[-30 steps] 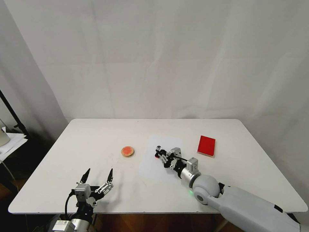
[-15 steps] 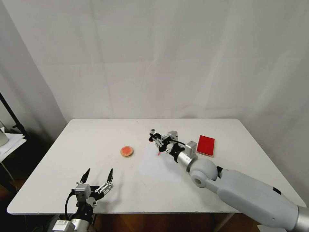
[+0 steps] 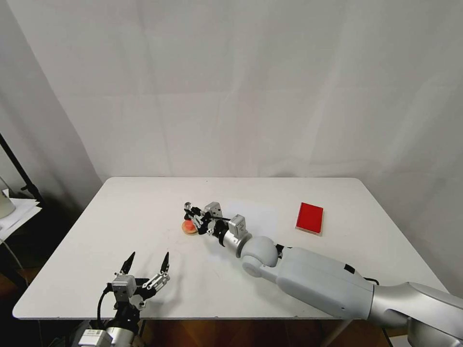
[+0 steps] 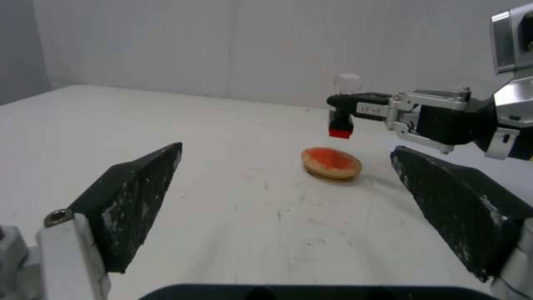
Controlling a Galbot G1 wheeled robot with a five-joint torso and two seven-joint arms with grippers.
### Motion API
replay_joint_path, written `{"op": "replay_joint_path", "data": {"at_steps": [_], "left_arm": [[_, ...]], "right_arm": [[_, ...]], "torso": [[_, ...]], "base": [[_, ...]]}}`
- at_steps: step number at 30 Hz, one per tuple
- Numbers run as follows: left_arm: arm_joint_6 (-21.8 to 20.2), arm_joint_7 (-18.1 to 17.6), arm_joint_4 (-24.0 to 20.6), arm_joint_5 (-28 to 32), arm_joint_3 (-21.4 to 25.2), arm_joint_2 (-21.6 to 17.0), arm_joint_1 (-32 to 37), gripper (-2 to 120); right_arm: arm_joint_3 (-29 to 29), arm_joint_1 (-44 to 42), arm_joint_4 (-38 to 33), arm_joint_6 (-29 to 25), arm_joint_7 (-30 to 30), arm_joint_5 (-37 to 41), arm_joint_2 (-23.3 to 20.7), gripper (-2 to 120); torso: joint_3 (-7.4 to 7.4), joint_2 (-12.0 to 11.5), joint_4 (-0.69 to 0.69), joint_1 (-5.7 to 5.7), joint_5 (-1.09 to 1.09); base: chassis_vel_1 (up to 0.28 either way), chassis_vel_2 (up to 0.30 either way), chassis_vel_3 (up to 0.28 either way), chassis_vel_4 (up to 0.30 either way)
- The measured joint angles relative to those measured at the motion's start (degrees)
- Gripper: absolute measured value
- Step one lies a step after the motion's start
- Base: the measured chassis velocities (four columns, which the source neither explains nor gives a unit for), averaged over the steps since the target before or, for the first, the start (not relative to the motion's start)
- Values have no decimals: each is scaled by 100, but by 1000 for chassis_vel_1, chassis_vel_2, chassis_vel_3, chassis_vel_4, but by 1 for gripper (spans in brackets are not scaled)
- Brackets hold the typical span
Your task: Pick up the stamp from the ink pad and place it onto another ink pad.
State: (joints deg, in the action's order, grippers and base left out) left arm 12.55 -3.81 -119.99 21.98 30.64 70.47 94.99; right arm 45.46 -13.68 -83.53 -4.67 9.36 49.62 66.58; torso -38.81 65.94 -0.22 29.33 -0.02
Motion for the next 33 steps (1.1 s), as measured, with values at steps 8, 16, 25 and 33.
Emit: {"op": "replay_joint_path", "data": {"at_steps": [8, 16, 25, 33], "left_arm": [[0, 0, 0, 0, 0, 0, 0, 100], [0, 0, 0, 0, 0, 0, 0, 100], [0, 0, 0, 0, 0, 0, 0, 100], [0, 0, 0, 0, 0, 0, 0, 100]], "right_arm": [[19, -75, -12, 0, 15, -42, 2, 8], [19, -75, 48, -1, 15, -66, 49, 8], [24, -186, 109, -26, -1, -129, 50, 8], [14, -209, 143, -52, -8, -154, 68, 8]], "torso": [[0, 0, 0, 0, 2], [0, 0, 1, 0, 2], [0, 0, 1, 0, 2], [0, 0, 1, 0, 2]], "base": [[0, 0, 0, 0], [0, 0, 0, 0], [0, 0, 0, 0], [0, 0, 0, 0]]}}
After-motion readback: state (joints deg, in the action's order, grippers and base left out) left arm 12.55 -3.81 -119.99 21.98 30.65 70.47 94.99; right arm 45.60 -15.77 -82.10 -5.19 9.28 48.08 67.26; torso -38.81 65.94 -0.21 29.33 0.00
